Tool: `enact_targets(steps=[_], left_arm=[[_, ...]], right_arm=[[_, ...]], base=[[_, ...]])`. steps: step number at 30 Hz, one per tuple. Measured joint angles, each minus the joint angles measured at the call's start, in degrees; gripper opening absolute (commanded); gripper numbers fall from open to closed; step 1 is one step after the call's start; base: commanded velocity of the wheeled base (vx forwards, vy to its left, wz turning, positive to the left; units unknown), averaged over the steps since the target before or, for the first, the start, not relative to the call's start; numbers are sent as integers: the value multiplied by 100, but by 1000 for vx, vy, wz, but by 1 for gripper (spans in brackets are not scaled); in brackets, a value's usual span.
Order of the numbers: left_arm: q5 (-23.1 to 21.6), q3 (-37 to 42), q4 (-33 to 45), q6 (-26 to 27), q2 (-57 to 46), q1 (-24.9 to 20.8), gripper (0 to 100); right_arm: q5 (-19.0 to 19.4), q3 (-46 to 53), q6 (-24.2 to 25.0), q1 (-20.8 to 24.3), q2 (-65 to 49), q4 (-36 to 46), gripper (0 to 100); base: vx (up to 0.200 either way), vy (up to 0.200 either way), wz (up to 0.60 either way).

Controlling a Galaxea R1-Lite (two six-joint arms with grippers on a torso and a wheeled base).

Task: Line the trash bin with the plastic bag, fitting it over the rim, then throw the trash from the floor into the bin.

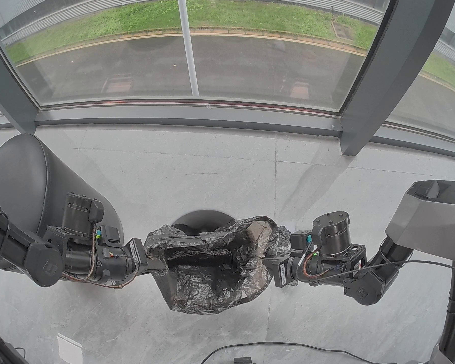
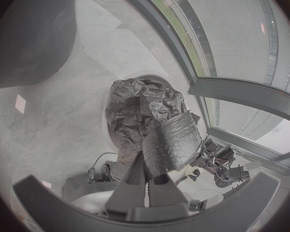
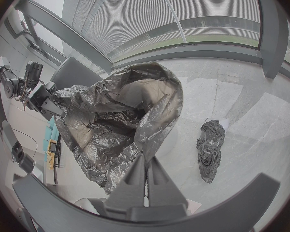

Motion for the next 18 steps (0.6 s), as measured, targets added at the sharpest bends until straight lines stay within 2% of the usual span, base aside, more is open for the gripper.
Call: enact_targets(steps=[14,18], left_arm=[[49,-39,0,106,241,0,0],[74,-39,2,205,324,10,0]], right_arm=[[-13,15,9,-15,66,1,0],[-134,17,9,-13,96,-2,0]], base=[[0,0,0],[0,0,0]])
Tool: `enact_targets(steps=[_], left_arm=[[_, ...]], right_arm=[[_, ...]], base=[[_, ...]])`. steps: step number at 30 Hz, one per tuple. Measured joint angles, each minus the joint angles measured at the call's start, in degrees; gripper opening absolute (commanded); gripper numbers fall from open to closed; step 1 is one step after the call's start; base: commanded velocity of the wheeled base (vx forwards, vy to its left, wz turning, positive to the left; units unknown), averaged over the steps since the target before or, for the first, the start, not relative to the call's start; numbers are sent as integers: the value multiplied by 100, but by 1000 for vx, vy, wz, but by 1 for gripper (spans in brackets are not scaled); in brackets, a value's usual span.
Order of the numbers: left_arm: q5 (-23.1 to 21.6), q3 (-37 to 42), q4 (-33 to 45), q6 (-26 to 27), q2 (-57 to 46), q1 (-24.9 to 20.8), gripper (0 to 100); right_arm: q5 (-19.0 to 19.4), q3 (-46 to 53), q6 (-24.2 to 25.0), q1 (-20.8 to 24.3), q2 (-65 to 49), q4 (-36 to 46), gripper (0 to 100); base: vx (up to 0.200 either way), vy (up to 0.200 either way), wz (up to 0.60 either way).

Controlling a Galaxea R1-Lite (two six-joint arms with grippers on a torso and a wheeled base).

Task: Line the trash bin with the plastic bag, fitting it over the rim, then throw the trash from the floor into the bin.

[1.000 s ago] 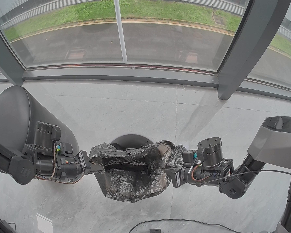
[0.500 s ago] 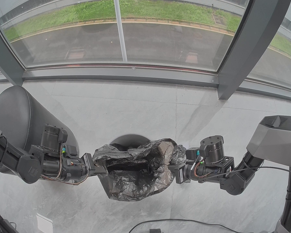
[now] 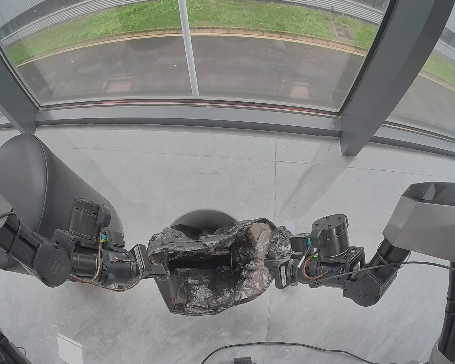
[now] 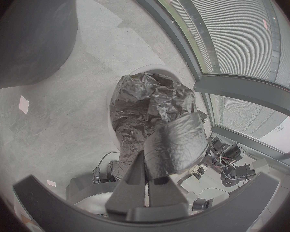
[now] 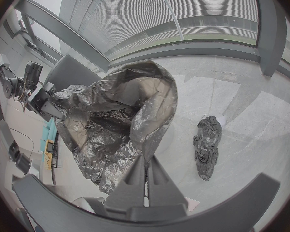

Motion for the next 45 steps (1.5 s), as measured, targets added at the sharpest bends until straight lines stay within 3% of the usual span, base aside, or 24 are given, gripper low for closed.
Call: enact_targets(steps=[12,13,23,28,35,39,45], left_arm=[[84,-201,-4,30,205,180,0],[111,-212,-4,30,213,190,0],[144,-236,-6,82,243,246,0],[144,-236,-6,82,232,246,0],[152,-234,-6,85,196,249,0],[152,-229,-9,88,163,246,0],[155,-236,-22,90,129,246,0]], right_arm=[[-96,0,-9,9,208,-366,0],[-96,0,-7,13,217,-367,100],[-115,57,-7,-4,178,-484,100],[-343,157,-106,-52,-34,-547,100],[-753,5,-889,30,-304,-493,100],[-1039,-424,-1206,308,-317,-257,100],[-1151,-1161,-1592,700,-185,406,100]], base=[[0,0,0],[0,0,0],[0,0,0],[0,0,0],[0,0,0],[0,0,0],[0,0,0]])
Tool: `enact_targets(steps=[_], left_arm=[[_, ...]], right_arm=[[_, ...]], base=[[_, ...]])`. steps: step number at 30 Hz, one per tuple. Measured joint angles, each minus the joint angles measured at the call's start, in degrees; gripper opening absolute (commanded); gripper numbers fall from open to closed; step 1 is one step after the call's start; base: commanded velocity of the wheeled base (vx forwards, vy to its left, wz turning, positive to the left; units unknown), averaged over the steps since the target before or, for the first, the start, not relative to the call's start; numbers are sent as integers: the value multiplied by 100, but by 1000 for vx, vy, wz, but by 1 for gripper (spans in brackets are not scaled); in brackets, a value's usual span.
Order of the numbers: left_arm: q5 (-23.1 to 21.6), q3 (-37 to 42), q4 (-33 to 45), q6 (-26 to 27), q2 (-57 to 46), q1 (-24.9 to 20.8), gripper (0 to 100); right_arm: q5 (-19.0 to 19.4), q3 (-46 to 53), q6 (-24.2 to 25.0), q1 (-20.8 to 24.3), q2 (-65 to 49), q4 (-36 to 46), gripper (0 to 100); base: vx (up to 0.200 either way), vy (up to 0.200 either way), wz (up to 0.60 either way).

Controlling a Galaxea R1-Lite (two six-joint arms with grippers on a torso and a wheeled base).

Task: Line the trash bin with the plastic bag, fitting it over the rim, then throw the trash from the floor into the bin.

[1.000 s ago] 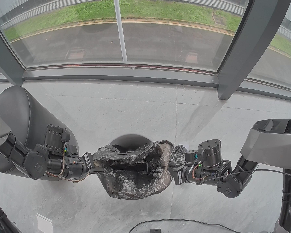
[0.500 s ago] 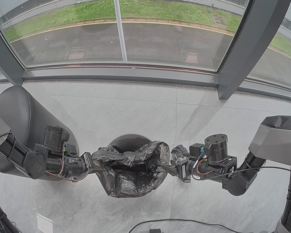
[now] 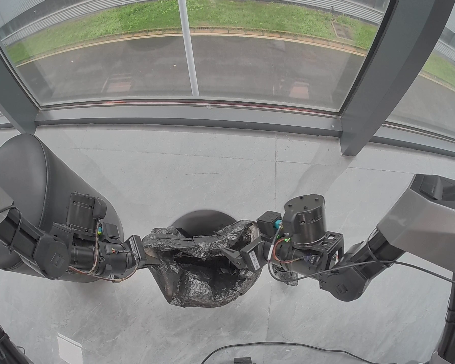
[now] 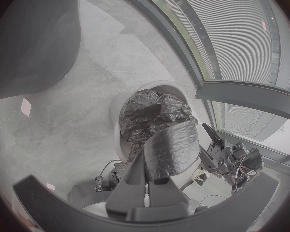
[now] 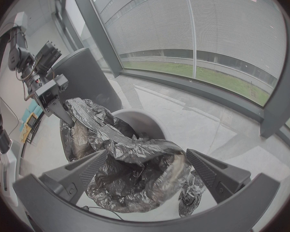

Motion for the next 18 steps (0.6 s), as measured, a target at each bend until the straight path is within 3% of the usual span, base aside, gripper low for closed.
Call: enact_targets(steps=[12,18], left_arm=[[4,-2,-63,-2,-40,0,0],[1,11,-61,-5,-52,0,0]], right_arm=[[-121,-733,-479,260,500,345,100],[-389,-1326,-651,240,861,413,100]], base=[[0,0,0],[0,0,0]])
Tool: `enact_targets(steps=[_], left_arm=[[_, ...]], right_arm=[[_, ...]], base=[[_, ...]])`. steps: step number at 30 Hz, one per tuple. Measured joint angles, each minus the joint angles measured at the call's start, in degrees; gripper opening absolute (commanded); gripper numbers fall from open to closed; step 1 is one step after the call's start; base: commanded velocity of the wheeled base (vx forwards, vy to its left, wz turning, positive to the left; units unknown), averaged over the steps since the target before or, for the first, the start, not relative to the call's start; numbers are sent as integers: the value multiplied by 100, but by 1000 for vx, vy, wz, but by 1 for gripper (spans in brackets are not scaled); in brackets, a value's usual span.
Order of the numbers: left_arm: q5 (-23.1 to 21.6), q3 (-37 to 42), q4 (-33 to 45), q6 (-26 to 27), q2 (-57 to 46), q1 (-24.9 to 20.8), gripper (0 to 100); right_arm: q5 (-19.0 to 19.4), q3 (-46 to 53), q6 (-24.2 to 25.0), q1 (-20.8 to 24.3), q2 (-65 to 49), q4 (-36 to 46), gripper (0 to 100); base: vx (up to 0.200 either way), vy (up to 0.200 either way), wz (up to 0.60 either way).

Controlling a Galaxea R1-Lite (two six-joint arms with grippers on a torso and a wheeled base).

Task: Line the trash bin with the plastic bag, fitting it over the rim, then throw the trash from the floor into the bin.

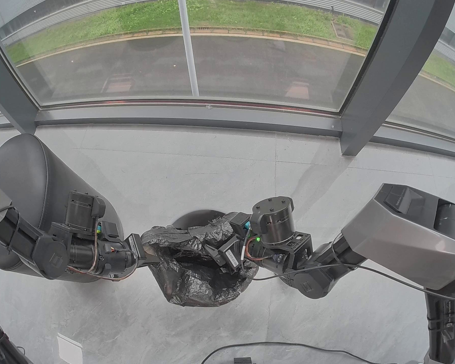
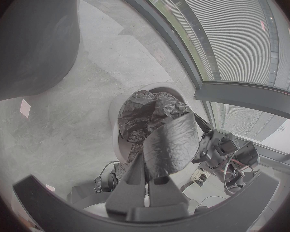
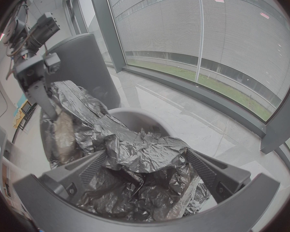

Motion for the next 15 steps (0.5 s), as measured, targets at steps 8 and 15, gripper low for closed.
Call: enact_targets(steps=[8,15], left_arm=[[-4,33,6,-4,-62,-4,0],[-6,88,15,-2,-149,-2,0]], right_arm=[[-312,-920,-30,-63,479,139,100],[-414,-1141,-29,-96,564,183,100]], base=[[0,0,0],[0,0,0]])
